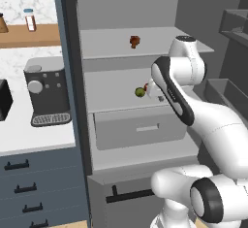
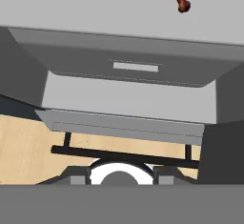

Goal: Place one lime and one chicken drumstick in each tupperware on the nearby counter, to pack two identical lunches.

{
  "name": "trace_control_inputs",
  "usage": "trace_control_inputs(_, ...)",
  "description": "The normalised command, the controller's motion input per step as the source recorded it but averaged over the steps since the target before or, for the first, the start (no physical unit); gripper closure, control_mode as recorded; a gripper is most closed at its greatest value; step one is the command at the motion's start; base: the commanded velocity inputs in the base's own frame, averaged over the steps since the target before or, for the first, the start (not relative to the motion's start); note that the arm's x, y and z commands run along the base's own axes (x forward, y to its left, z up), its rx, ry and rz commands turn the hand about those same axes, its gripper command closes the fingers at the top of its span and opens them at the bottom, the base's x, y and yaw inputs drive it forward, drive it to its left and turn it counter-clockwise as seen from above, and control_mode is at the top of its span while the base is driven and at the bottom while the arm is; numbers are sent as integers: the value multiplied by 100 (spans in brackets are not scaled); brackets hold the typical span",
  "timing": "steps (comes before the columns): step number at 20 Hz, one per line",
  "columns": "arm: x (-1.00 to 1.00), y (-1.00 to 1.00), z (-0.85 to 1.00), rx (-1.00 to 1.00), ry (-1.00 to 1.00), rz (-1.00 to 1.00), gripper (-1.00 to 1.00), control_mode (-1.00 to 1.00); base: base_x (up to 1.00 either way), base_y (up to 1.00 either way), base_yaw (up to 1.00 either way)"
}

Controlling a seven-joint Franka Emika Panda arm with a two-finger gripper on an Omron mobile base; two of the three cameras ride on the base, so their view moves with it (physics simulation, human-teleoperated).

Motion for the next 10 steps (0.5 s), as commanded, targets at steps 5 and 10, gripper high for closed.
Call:
trace_control_inputs(5, 16, 0, -2, 0, -1, 0, -100, -100, 0, 0, 0)
trace_control_inputs(10, 5, 0, -12, 0, -8, 0, -100, -100, 0, 0, 0)
